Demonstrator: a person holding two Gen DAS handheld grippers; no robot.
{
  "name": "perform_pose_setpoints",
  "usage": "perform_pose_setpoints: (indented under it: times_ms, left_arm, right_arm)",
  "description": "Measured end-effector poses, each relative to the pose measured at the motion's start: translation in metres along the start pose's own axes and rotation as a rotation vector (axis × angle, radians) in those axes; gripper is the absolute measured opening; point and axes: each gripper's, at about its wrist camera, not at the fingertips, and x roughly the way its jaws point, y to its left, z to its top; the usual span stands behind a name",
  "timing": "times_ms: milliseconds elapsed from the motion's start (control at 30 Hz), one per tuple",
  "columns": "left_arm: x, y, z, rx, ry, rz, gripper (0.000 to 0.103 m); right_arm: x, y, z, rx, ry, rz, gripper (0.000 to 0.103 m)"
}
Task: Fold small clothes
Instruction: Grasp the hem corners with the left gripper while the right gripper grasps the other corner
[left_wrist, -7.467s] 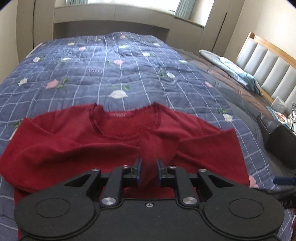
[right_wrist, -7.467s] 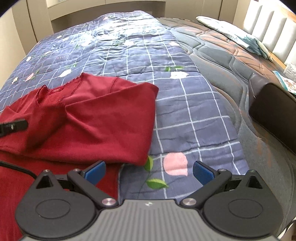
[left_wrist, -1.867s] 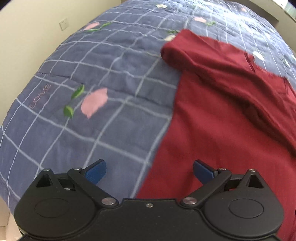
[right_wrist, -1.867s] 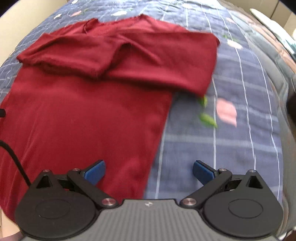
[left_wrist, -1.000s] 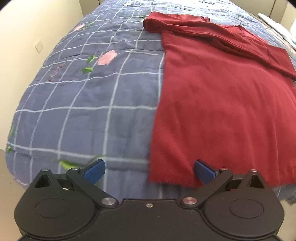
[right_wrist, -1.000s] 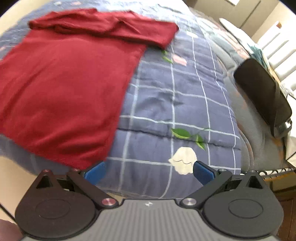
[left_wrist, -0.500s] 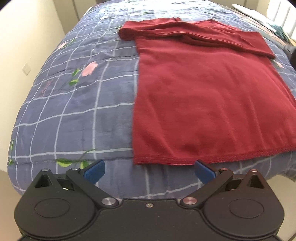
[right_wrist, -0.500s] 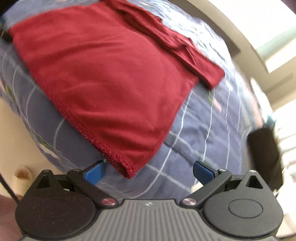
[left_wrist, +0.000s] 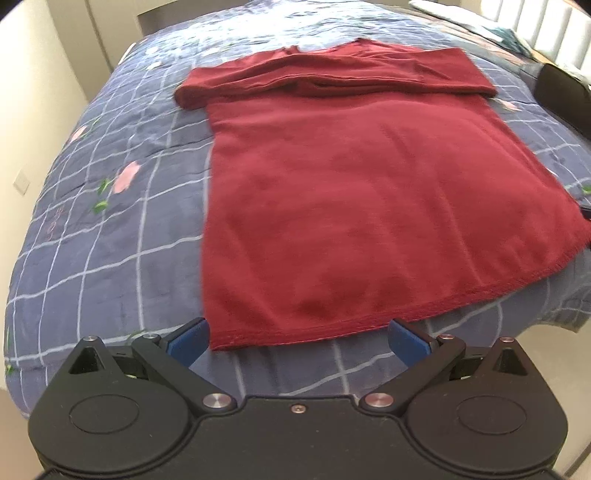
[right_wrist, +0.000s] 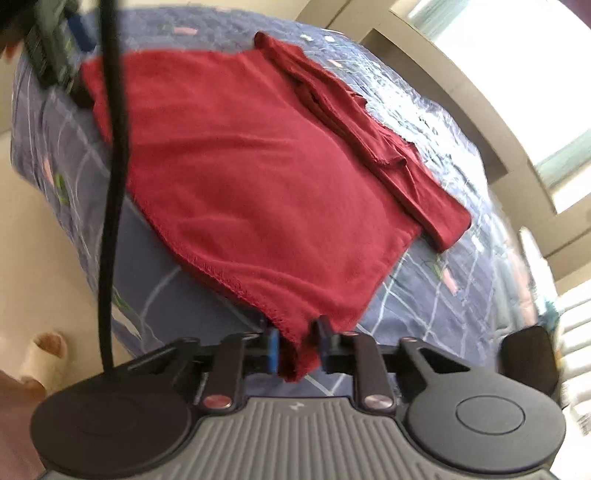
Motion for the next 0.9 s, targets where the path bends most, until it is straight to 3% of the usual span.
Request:
perform_pose_setpoints:
  times_ms: [133, 400, 533, 633, 900]
  left_arm:
    - [-0.001, -0.011, -0.001, 0.076, -0.022, -0.011, 0.102]
    - [0.011, -0.034, 0.001, 0.208, -0.031, 0.008, 0.102]
    - [0.021, -0.038, 0.007, 0.230, -0.025, 0.039, 0.101]
    - [0.026, -0.034, 0.013, 0.216, -0.022, 0.061, 0.095]
    - [0.028, -0.028, 0.021, 0.214, -0.022, 0.068, 0.088]
  right_arm:
    - [0.001, -0.033, 0.011, 0.173, -0.012, 0.074, 0.011]
    - [0.009, -0.087, 0.029, 0.427, -0.040, 0.155, 0.010]
    - [0.018, -0.103, 0.033, 0.466, -0.042, 0.170, 0.010]
    - [0.022, -0.106, 0.033, 0.462, -0.043, 0.177, 0.010]
    - [0.036, -0.118, 0.033, 0.467, -0.042, 0.213, 0.010]
